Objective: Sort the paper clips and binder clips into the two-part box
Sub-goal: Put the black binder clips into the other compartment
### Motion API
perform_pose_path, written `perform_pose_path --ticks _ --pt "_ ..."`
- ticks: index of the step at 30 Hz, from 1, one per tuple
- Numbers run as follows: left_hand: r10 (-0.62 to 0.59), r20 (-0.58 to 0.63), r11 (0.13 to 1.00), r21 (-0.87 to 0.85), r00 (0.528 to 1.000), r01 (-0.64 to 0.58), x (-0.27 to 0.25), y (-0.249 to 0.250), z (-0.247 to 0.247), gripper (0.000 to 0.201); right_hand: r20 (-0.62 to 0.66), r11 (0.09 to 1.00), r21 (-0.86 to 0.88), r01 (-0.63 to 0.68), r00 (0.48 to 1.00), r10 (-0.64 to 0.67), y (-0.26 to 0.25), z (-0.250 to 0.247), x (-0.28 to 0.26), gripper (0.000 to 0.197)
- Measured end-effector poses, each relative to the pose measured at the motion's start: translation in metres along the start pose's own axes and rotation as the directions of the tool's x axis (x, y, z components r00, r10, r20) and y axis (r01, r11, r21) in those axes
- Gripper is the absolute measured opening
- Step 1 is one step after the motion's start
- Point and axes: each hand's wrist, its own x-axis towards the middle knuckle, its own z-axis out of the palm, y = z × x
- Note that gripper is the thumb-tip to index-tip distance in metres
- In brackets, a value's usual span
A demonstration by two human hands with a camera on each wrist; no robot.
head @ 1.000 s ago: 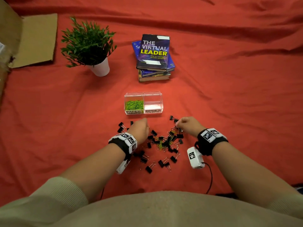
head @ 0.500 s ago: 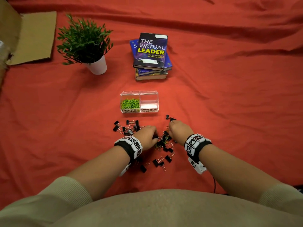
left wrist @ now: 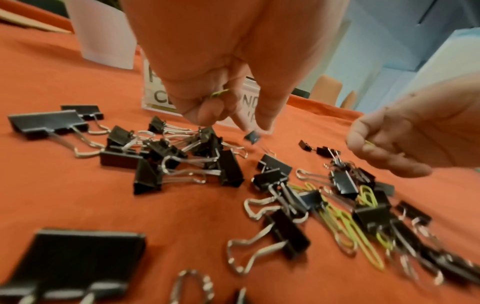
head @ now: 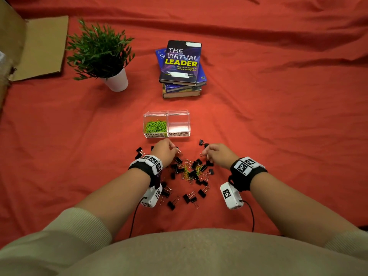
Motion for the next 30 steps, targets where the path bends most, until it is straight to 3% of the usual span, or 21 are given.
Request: perform_pose_path --ticks 3,6,11,14,16,18,21,25,28,30 --pt "0.024 -0.017 0.999 0.041 1.0 -0.024 -0.006 0.0 0.003 0.014 0.036 0.954 -0.27 0.128 0.992 -0.122 0.0 0.016 -0.001 0.011" --pt "0.099 0.037 0.982 0.156 0.994 -0.104 -0.019 0.001 0.014 0.013 0.08 0.852 -0.477 0.216 0.976 -0.203 0.002 0.032 0.004 0.021" --pt "0.157 0.102 0.927 0.327 0.982 -0.182 -0.031 0.002 0.035 0.027 -0.087 0.865 -0.468 0.181 0.965 -0.249 -0.003 0.023 0.011 0.016" --pt "0.148 0.092 0.917 0.361 0.985 -0.172 -0.031 -0.001 0.036 0.033 0.047 0.802 -0.528 0.281 0.952 -0.302 0.003 0.016 0.011 0.012" --pt "0.157 0.106 0.906 0.38 0.982 -0.186 -0.029 -0.003 0.033 0.034 0.219 0.727 -0.58 0.368 0.93 -0.297 0.006 0.017 0.007 0.02" --pt "0.172 0.13 0.892 0.399 0.976 -0.21 -0.028 -0.004 0.03 0.033 0.304 0.65 -0.637 0.413 0.91 -0.28 0.007 0.02 0.002 0.03" --pt "0.189 0.151 0.869 0.435 0.97 -0.237 -0.029 -0.003 0.029 0.033 0.301 0.553 -0.721 0.418 0.907 -0.293 0.008 0.023 -0.003 0.035" --pt "0.203 0.188 0.834 0.482 0.961 -0.271 -0.031 0.0 0.03 0.039 0.299 0.455 -0.783 0.423 0.899 -0.321 0.009 0.03 -0.007 0.026" --pt "0.201 0.208 0.826 0.49 0.957 -0.279 -0.03 0.001 0.03 0.031 0.298 0.446 -0.786 0.428 0.894 -0.334 0.012 0.031 -0.008 0.023" --pt "0.183 0.222 0.828 0.491 0.958 -0.272 -0.029 0.001 0.029 0.026 0.276 0.497 -0.762 0.415 0.903 -0.331 0.013 0.031 -0.008 0.017"
